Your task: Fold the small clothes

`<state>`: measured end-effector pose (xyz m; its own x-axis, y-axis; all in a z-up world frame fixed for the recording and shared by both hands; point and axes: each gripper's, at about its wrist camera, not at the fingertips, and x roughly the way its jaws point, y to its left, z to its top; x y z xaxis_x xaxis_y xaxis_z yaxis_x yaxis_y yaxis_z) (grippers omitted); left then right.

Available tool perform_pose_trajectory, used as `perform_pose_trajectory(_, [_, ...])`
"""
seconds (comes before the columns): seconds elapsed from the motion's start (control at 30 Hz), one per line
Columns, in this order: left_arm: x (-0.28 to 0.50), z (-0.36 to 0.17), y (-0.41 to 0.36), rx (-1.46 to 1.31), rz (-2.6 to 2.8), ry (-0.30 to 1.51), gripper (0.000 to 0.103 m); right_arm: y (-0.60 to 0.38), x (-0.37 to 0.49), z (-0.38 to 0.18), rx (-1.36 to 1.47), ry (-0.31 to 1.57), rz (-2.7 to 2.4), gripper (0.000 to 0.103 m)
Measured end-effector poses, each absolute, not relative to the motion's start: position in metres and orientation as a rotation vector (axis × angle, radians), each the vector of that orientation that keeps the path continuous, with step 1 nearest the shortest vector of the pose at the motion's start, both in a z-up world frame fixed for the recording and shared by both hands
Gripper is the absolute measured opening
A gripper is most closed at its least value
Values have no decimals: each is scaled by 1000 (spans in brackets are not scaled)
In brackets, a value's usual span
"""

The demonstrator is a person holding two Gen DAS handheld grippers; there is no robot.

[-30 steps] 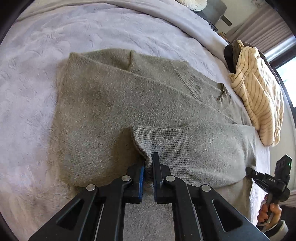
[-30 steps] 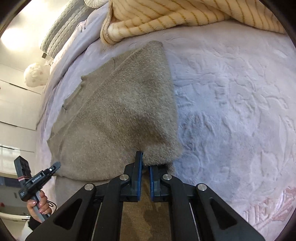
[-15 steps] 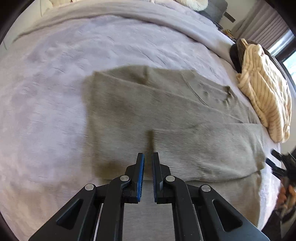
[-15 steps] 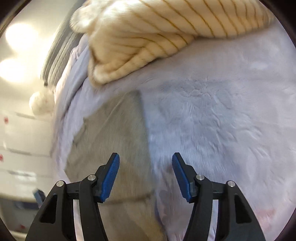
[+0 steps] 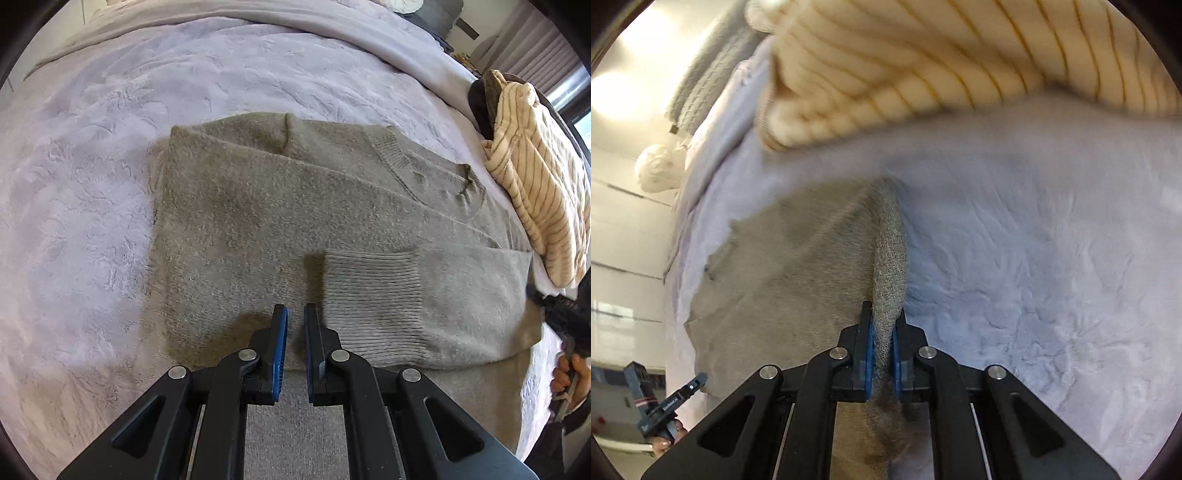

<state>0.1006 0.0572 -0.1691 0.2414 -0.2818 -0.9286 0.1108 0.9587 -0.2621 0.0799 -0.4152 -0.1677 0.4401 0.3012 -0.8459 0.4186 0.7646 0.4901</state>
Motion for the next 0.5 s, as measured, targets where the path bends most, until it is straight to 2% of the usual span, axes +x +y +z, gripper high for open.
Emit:
perform_pose_trajectory(0.17, [99,-169,56,-134,-290,1303,9,-420,65,-163,789,1115,-129,15])
perform_pose_trajectory(0.37, [95,-144,56,-152,-353,1238,9,-390,40,-110,565,1059,-164,16])
perform_pose_trajectory(0.5, [96,-146,37,-104,-398,1240,9,-361,41,-108,499,1099,-79,16])
